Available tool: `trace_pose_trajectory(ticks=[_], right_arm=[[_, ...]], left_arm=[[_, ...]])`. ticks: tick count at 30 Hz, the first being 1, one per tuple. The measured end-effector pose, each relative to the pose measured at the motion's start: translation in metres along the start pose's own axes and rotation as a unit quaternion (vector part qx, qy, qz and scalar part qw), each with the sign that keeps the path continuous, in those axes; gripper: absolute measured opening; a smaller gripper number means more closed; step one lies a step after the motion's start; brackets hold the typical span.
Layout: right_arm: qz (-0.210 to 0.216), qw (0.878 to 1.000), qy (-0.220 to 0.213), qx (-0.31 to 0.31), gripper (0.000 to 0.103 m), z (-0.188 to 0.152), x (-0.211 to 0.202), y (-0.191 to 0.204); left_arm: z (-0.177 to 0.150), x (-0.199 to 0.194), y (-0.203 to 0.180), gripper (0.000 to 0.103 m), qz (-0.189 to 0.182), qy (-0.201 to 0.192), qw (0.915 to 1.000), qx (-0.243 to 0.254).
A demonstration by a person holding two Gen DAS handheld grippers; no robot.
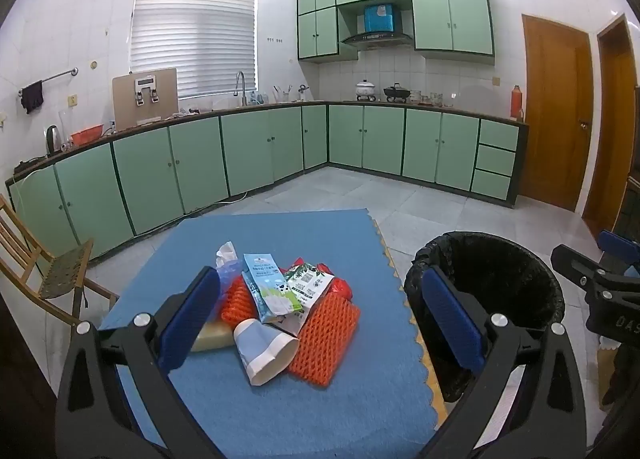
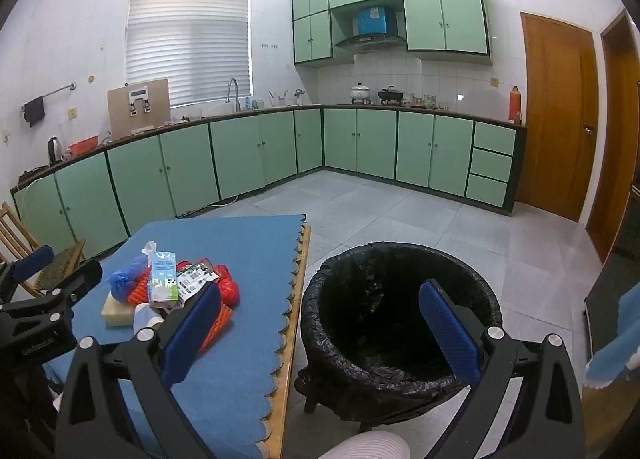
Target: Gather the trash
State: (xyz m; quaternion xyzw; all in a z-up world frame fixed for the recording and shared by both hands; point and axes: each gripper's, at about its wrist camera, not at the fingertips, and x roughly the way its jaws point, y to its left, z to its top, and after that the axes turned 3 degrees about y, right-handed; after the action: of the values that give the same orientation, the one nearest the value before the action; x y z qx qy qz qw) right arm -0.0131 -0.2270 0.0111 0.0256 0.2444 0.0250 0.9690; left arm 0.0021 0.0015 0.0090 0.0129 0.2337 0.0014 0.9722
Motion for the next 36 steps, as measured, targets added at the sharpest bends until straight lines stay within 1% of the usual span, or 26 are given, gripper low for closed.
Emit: trace_pose_trajectory(ticks=[4, 5, 10, 17, 19, 26, 28, 36], right_arm=[[0.0, 1.0, 0.0, 0.0, 0.097, 0.0006, -0.0006, 0.001], [0.0, 1.0, 0.0, 0.001, 0.097, 0.0003, -0.0001, 0.0003], [0.0, 1.0, 0.001, 0.001, 0.097, 0.0007, -0.0003, 0.0003], [-0.001, 1.0, 0.001, 0.001, 0.097, 0.001, -0.0002, 0.0003], [-0.001, 1.0, 0.002, 0.001, 0.097, 0.0012, -0.0004, 0.0003], [0.0, 1.0, 0.001, 0.001, 0.097, -0.0013, 0.0037, 0.0001], [0.0, 1.0, 0.001, 0.0, 0.097, -0.001, 0.0039, 0.0007], [0.0, 1.0, 0.002, 0.001, 0.097, -0.001, 0.004, 0.0007]], left_arm=[[0.0038, 0.0011, 0.0023, 0.098, 0.0, 0.0, 1.0, -0.001], [0.0, -0.0005, -0.0033, 0.098, 0.001, -0.001, 1.0, 0.001], [-0.001, -0.0008, -0.0035, 0.098, 0.001, -0.003, 1.0, 0.002], [0.0044, 0.0009, -0.0055, 0.098, 0.0, -0.001, 1.0, 0.002], [-0.0019, -0.0026, -0.0027, 0.098, 0.001, -0.004, 1.0, 0.002], [0.0027, -0.0048, -0.0048, 0.098, 0.001, -0.004, 1.0, 0.002], [-0.0021, -0.0026, -0.0025, 0.098, 0.0, -0.004, 1.0, 0.002], [-0.0019, -0.0032, -0.0024, 0.098, 0.001, -0.005, 1.0, 0.002]])
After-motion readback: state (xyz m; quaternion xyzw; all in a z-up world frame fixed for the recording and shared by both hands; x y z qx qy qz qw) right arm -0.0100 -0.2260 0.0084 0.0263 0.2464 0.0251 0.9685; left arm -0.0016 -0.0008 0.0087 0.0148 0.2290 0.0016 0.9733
